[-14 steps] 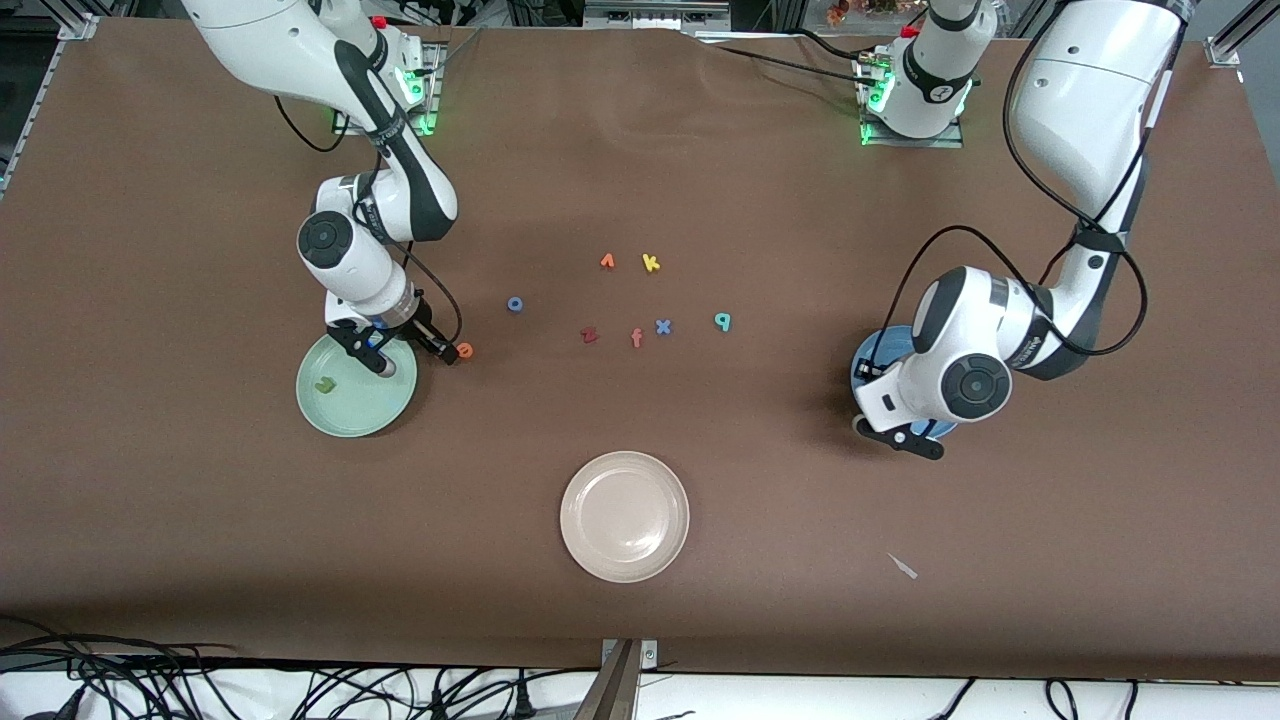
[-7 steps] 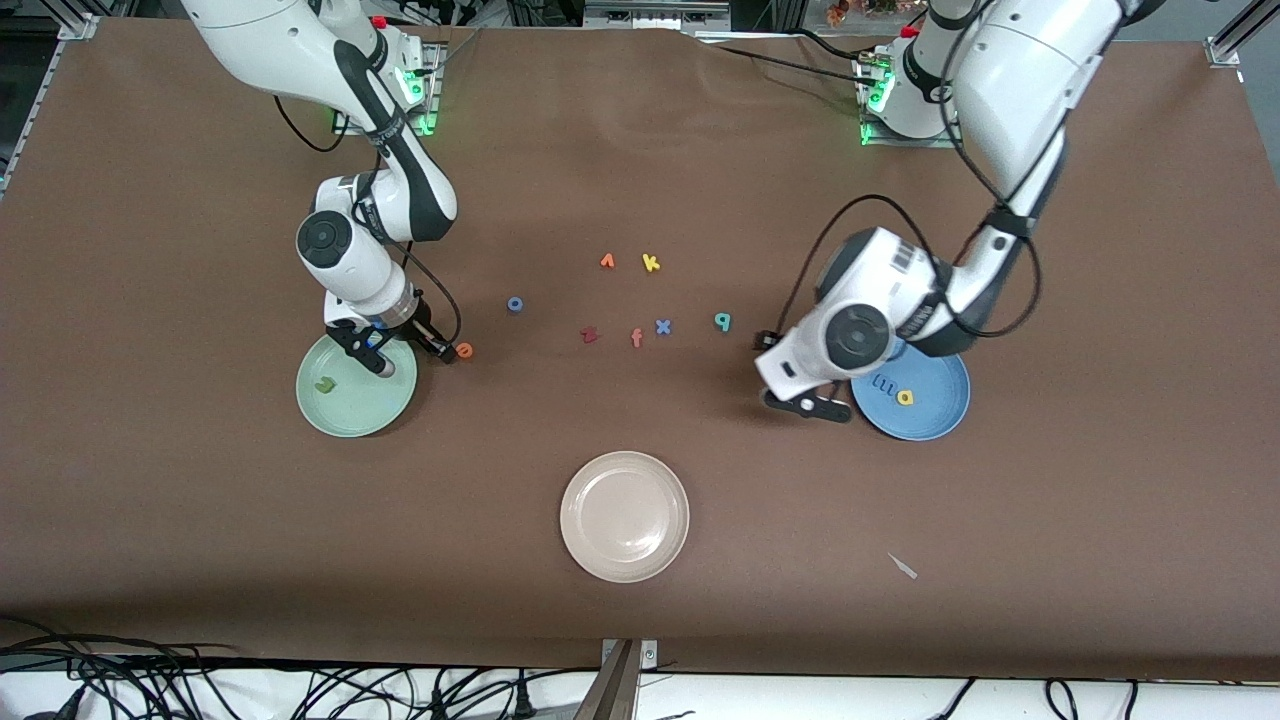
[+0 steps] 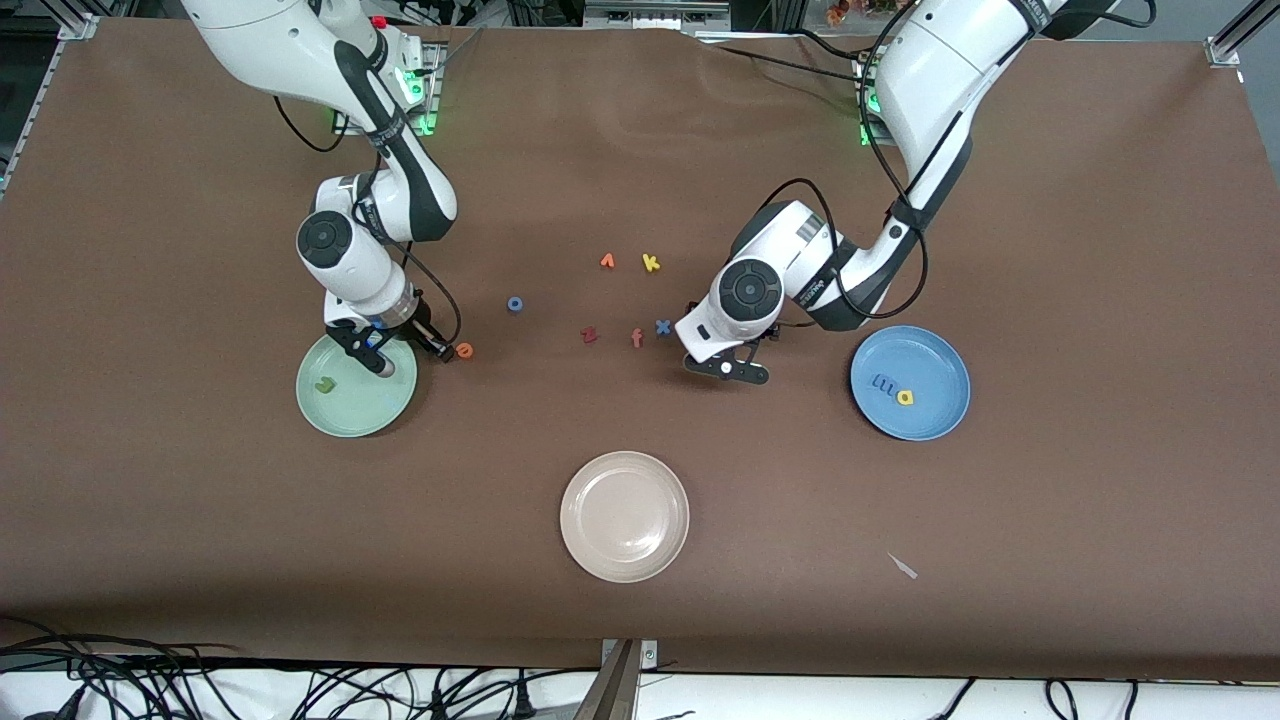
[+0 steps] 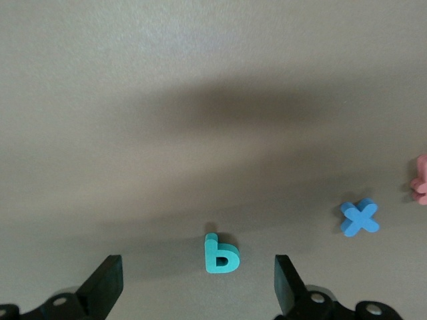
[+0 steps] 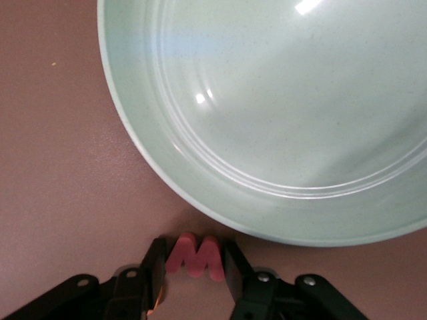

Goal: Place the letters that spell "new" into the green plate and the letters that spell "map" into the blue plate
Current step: 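Grasp the teal letter with the left gripper while the right gripper places pink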

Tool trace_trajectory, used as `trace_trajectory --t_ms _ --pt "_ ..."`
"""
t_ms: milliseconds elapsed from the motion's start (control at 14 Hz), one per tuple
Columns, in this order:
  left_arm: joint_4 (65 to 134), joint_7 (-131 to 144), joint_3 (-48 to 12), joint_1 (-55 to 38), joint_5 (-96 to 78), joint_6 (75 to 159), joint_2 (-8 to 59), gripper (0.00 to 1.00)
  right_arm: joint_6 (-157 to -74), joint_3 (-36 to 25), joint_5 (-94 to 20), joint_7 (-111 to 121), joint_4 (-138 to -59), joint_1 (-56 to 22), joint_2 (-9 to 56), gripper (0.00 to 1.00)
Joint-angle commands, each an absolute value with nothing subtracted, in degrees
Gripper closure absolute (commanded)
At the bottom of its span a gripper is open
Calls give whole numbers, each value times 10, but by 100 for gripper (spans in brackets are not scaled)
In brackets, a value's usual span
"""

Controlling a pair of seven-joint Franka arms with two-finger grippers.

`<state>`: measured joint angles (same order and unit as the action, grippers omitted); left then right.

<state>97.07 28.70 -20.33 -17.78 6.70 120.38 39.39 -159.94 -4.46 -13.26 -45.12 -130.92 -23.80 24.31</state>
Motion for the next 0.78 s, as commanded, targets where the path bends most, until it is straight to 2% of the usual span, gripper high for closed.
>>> trace_trajectory --t_ms 0,356,641,712 --pt "979 288 -200 -184 72 1229 402 2 -1609 -44 -143 -442 -1312 -245 246 81" --pt "1004 289 -200 -204 71 1234 401 21 -1499 -46 -142 -439 -1310 -244 170 81" --pt "1008 279 -200 -199 78 1235 403 23 -1460 -86 -135 -340 -1310 -237 144 81" --pt "1007 279 -200 -198 78 1235 404 31 -1460 -97 -135 -306 -1310 -229 143 81"
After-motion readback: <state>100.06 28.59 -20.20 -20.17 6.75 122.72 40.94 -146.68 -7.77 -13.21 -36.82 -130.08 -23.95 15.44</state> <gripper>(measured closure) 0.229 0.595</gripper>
